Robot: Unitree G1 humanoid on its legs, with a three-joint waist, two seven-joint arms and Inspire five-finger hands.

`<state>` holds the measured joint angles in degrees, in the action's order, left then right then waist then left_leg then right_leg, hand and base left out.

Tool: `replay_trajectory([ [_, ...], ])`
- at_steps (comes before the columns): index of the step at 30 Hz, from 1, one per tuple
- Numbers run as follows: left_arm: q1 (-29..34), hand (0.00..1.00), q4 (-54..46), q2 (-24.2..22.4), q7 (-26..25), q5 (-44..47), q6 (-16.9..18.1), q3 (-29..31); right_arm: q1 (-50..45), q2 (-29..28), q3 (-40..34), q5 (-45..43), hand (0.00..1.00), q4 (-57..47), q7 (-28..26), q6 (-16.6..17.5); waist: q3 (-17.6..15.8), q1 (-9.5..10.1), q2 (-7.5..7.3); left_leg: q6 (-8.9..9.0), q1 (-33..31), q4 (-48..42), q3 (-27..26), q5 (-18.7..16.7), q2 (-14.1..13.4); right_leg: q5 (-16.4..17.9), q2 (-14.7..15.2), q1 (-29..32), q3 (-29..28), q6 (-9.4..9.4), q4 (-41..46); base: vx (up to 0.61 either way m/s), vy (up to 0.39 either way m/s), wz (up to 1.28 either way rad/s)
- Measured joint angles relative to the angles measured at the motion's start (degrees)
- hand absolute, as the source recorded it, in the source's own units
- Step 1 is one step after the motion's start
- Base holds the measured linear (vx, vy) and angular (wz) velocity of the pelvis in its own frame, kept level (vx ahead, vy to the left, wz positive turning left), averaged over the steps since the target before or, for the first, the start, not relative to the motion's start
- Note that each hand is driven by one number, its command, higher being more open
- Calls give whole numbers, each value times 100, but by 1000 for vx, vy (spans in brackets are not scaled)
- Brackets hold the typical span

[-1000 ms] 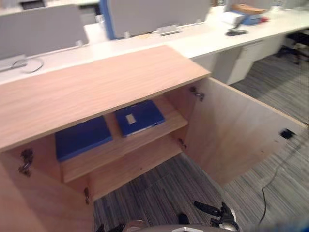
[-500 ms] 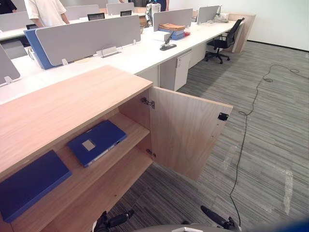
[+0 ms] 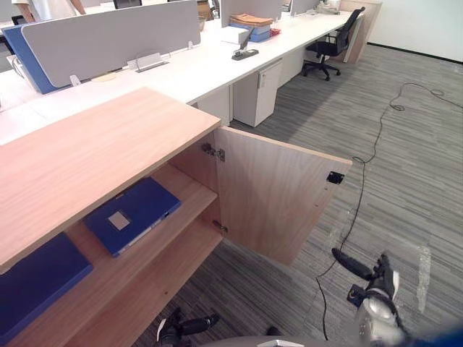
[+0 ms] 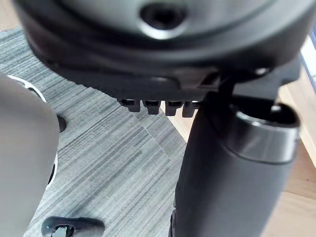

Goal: Walk over to the cabinet, pick up the folder, carry it to the office cabinet, place the folder inside the office cabinet, then close the office cabinet door

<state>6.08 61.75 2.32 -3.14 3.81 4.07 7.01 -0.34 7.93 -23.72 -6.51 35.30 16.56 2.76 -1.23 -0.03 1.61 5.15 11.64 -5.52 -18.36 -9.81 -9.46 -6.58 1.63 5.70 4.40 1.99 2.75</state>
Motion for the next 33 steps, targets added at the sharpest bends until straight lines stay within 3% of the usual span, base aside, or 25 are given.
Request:
replay_trajectory([
  [9,-28,100,-30,71,145,15,-37,-232,1318,986,273,206,100,206,-117,25,-220,-24,150,1,-20,77,400,-2,48,-137,16,-106,0,16,-246,-76,12,7],
  [13,-88,100,-30,102,222,79,-35,-378,2346,1425,511,473,100,1401,-238,28,-374,-4,258,83,-77,169,668,-63,78,-264,2,-117,-70,55,-401,-112,6,8],
  [21,-92,100,-23,107,219,241,-32,-410,3353,1876,890,172,100,2556,-559,-7,-542,-5,514,90,-190,117,853,-73,77,-308,-8,-40,-50,23,-387,-3,5,2],
  [28,-97,100,-28,114,215,236,57,-412,4095,1992,1166,-35,100,2961,-666,-20,-612,6,530,19,-278,37,1134,10,117,-271,48,-39,44,-23,-305,-5,16,10],
  [33,-122,100,-16,131,173,219,61,-367,4205,2079,1445,-38,100,2938,-697,-20,-655,19,527,63,-377,11,1334,56,81,-142,74,7,217,-40,-175,-79,1,22],
])
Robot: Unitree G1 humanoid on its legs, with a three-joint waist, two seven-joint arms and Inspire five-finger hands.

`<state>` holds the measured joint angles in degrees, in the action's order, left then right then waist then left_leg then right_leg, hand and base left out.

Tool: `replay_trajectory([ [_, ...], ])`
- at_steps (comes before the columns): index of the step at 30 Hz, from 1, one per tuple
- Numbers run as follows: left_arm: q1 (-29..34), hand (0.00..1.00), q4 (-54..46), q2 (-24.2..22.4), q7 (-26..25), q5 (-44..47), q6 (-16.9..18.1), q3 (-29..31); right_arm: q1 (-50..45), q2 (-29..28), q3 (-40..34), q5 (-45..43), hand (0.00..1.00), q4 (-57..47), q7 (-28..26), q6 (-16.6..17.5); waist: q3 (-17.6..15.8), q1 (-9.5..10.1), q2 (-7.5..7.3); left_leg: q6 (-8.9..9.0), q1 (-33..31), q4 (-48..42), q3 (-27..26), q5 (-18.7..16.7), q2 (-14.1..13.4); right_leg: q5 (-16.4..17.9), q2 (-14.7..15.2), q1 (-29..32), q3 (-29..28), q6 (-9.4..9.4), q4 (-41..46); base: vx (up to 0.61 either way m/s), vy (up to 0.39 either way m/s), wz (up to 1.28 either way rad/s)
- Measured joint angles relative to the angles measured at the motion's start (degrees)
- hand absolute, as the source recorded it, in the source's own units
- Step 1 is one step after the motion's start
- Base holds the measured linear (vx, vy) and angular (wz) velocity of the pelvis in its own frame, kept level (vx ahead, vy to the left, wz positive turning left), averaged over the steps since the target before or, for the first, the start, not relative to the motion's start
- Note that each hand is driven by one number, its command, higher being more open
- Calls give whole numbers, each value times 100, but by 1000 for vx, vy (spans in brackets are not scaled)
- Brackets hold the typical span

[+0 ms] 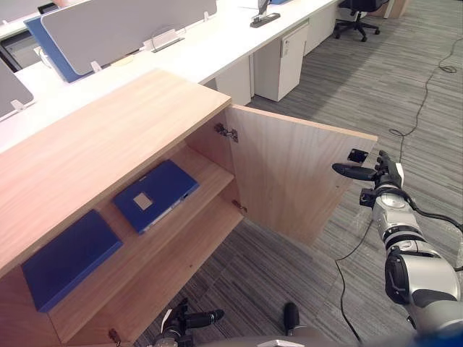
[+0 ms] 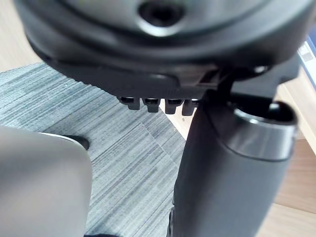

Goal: Walk over to the cabinet, pick up the folder, carry it to the office cabinet, place the folder inside the office cabinet, then close the office cabinet door

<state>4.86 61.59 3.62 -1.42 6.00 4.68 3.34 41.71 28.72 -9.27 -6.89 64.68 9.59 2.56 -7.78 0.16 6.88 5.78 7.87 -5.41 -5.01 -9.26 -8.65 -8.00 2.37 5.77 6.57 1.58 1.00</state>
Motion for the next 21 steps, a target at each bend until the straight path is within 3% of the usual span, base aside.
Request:
replay_trajectory([
  [3,-94,100,34,61,-42,-32,0,268,-1,-12,296,-2,100,-208,-28,4,-156,8,-160,29,-497,-1031,108,-19,21,156,42,159,-199,4,271,-102,-17,2],
  [4,-125,100,30,42,-81,-42,20,546,-18,-87,447,-3,100,-478,-28,-4,-228,70,-201,-25,-876,-1915,156,0,19,160,32,154,-320,0,279,-143,-58,-58],
  [6,-41,100,58,-21,-163,-114,16,824,-115,-277,717,-2,100,-1137,-60,-1,-307,113,-208,-328,-1219,-2826,472,201,50,163,-57,24,-591,-4,100,-82,-43,-85],
  [7,147,100,53,-58,-209,-183,15,1035,-229,-445,944,1,100,-1757,-102,32,-326,128,-219,-249,-1317,-3193,907,180,175,159,-145,-141,-848,-3,-136,15,9,-81],
  [8,180,100,45,-103,-199,-183,23,1192,-232,-502,974,1,100,-1911,-106,47,-336,143,-233,-146,-1309,-3226,1087,-62,225,131,-169,-123,-957,-17,-97,32,34,-78],
  [9,208,100,25,-163,-209,-192,26,1394,-231,-575,1064,1,100,-2090,-99,64,-340,135,-243,5,-1305,-3162,1392,-440,363,117,-226,-66,-1097,-28,-6,25,55,-41],
  [11,323,100,-21,-203,-217,-203,38,1463,-231,-670,1174,-4,100,-2317,-131,120,-308,173,-258,171,-1241,-2627,2031,-803,611,104,-366,92,-1343,-37,123,6,123,-72],
  [13,384,100,-37,-303,-214,-215,56,1562,-240,-658,1309,-2,100,-2459,-210,125,-189,261,-117,-57,-1161,-1669,2154,-802,564,104,-638,256,-1555,-35,51,-15,203,-115],
  [14,454,100,35,-327,-227,-213,81,1745,-375,-839,1433,-5,100,-2612,-285,141,-111,398,-264,-258,-1163,-1527,1777,-710,403,71,-770,465,-1788,-88,426,20,188,-102],
  [15,497,100,34,-258,-232,-217,114,1834,-502,-861,1561,-6,100,-2696,-325,155,-21,356,-418,-272,-1110,-1428,1675,-671,469,180,-723,508,-1882,-43,591,66,166,-94],
  [17,500,100,84,-204,-237,-281,92,1783,-623,-821,1717,-7,100,-2698,-471,181,39,303,-470,-254,-811,-1028,1554,-472,494,128,-669,368,-1997,-15,461,140,87,-28],
  [21,494,100,114,-173,-187,-531,104,1379,-763,-575,2108,-9,100,-2693,-622,217,215,254,-298,-260,-478,-468,1438,-242,547,128,-622,325,-2115,4,343,142,86,-14],
])
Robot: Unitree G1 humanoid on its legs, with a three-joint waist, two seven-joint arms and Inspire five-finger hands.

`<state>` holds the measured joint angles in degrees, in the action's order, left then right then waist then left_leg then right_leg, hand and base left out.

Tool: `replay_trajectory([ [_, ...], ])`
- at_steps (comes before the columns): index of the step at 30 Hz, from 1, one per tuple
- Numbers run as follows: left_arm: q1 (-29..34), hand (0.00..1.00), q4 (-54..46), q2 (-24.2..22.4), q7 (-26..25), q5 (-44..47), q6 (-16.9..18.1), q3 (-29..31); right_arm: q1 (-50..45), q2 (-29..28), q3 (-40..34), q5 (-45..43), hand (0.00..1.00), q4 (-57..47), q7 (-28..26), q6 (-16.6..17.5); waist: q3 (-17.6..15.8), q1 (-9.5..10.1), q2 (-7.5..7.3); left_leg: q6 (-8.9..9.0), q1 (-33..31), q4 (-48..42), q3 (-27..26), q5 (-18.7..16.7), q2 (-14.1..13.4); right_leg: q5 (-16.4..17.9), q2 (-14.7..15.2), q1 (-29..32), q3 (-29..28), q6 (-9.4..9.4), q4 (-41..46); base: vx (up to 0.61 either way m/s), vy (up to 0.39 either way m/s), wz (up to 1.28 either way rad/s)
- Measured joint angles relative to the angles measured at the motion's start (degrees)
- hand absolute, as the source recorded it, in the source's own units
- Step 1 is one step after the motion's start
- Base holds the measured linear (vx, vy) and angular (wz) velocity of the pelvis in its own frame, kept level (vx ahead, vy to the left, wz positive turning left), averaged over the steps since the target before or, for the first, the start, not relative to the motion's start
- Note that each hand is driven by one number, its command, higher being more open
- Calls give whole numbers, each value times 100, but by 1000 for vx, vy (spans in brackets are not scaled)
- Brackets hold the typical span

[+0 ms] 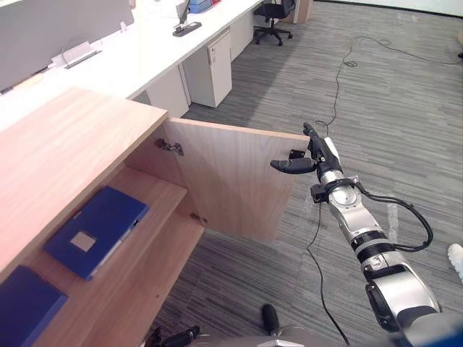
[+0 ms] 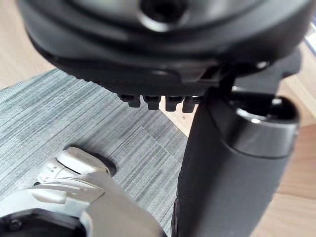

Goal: Walk over to the cabinet, pick up the folder, carry it to the office cabinet, place the folder inside the office cabinet, then close the office cabinet door

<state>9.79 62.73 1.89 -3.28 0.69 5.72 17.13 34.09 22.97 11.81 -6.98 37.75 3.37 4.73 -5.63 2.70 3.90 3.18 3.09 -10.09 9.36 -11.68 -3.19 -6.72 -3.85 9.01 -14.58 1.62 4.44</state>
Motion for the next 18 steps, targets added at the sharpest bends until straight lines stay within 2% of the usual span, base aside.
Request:
replay_trajectory([
  [6,1,100,66,77,22,-128,4,-181,-2,239,609,-32,100,36,-190,4,79,-7,24,0,95,114,-12,68,-4,-2,-43,-29,-148,0,-31,27,35,-15],
  [9,1,100,163,188,64,-129,11,-351,-2,297,817,-211,100,150,-316,23,130,-12,-15,-4,126,174,49,71,-15,-139,-58,-130,-160,10,-244,-48,16,0],
  [15,34,100,183,337,81,-124,51,-352,-9,308,1404,-212,100,382,-506,47,268,1,-286,-12,36,186,66,40,-11,-467,3,-235,-252,20,-773,-54,23,-7],
  [18,7,100,230,353,80,-128,52,-401,-10,430,1856,-215,100,389,-642,49,272,-5,-291,-7,17,182,86,37,-36,-513,-22,-230,-259,12,-824,0,2,-3],
])
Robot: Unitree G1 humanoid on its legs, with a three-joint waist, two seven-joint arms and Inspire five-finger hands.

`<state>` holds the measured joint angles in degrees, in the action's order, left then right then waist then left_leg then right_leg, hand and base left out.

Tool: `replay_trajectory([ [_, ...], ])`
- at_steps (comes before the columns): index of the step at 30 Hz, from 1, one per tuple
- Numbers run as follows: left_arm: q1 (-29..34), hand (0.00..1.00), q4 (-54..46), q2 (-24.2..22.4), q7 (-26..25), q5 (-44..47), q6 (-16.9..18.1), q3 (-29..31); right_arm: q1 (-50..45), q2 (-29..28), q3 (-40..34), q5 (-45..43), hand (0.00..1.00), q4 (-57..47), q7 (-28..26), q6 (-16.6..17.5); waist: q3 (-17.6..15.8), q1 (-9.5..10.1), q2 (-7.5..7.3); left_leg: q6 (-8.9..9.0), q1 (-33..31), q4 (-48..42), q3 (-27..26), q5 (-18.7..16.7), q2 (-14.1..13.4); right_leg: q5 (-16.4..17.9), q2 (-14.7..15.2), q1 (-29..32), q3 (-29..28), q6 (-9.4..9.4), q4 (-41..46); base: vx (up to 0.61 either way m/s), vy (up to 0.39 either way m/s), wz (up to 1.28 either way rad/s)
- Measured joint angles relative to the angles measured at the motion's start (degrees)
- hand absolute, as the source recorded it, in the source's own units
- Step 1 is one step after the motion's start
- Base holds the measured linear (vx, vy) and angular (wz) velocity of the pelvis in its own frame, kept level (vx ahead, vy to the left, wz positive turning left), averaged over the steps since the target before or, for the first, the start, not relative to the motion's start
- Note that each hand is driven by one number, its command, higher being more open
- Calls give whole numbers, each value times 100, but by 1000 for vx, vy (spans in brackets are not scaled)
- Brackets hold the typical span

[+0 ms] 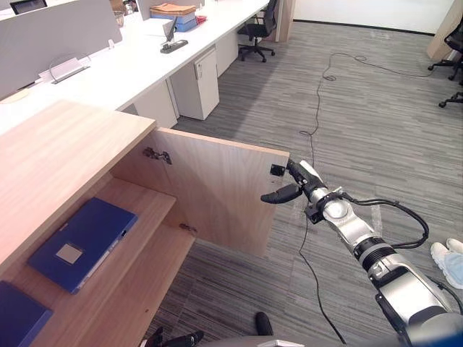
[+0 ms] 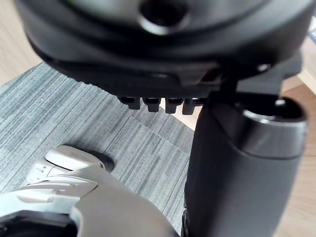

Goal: Walk over to the cabinet, pick up the folder, carry it to the office cabinet, place the folder inside the office cabinet, then close the office cabinet door

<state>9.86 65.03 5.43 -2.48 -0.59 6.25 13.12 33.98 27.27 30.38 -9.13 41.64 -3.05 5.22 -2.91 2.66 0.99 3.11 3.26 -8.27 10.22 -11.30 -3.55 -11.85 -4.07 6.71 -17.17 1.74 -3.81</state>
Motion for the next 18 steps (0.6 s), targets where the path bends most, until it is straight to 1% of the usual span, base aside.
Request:
replay_trajectory([
  [1,-1,100,4,2,2,0,1,0,0,50,144,-6,100,-33,-39,-1,0,-3,0,4,0,0,4,-3,-10,0,-10,1,1,-1,0,0,0,0],
  [2,-5,100,24,13,8,-3,2,-1,3,299,550,-24,100,-223,-108,-3,10,-13,-10,7,-23,-7,2,-6,-24,-18,-29,24,-1,-27,-2,34,-2,-4],
  [3,-19,100,53,30,34,-11,1,-4,9,639,981,-150,100,-508,-314,-3,10,-33,-14,11,-32,-7,-4,-15,-41,-30,-49,32,-2,-46,-14,36,0,-5],
  [4,-22,100,57,46,44,-16,0,-24,11,794,1201,-235,100,-656,-422,-3,13,-41,-18,13,-31,-9,-9,-20,-51,-33,-60,32,-5,-52,-20,52,-2,-7],
  [6,-46,100,95,122,97,-221,2,-55,30,1110,1911,-237,100,-1070,-1005,-10,43,-116,-56,15,-31,-24,-14,-32,-93,-61,-116,30,-24,-88,-46,62,-9,-8],
  [7,-69,100,121,141,113,-259,0,-65,30,1121,2077,-237,100,-1133,-1151,-11,55,-130,-72,17,-33,-31,-19,-35,-104,-77,-131,30,-33,-108,-55,64,-16,-11],
  [9,-252,100,301,169,157,-447,-11,-89,13,1081,2665,-228,100,-1456,-1637,-34,79,-141,-117,18,-47,-55,-29,-50,-130,-120,-166,30,-63,-164,-98,56,-16,-9],
  [10,-280,100,328,174,176,-482,-10,-101,5,1061,2799,-229,100,-1563,-1762,-39,81,-140,-122,17,-48,-64,-29,-54,-133,-128,-171,30,-64,-158,-98,43,-15,-3],
  [12,-343,100,395,192,208,-534,-12,-118,-13,919,3101,-233,100,-1795,-2175,-48,87,-133,-132,-2,-52,-88,-27,-67,-135,-144,-178,26,-63,-156,-99,16,-9,0],
  [13,-379,100,396,202,230,-577,-18,-145,-99,644,3278,-233,100,-1925,-2533,-75,95,-94,-149,-20,-56,-90,-27,-77,-130,-151,-176,28,-64,-151,-100,0,0,0],
  [15,-409,100,394,207,248,-606,-19,-164,-192,451,3394,-259,100,-1946,-2639,-87,102,-24,-163,-31,-60,-96,-26,-84,-119,-156,-175,28,-63,-142,-100,0,0,0],
  [16,-449,100,392,214,250,-624,-29,-233,-259,249,3407,-262,100,-1940,-2719,-121,102,28,-171,-32,-73,-102,-23,-85,-100,-155,-165,31,-61,-123,-101,4,3,4],
  [18,-532,100,386,210,244,-622,-49,-412,-262,142,3588,-235,100,-1933,-2972,-188,118,92,-196,-32,-92,-118,-19,-85,-64,-151,-129,33,-53,-109,-102,1,18,5],
])
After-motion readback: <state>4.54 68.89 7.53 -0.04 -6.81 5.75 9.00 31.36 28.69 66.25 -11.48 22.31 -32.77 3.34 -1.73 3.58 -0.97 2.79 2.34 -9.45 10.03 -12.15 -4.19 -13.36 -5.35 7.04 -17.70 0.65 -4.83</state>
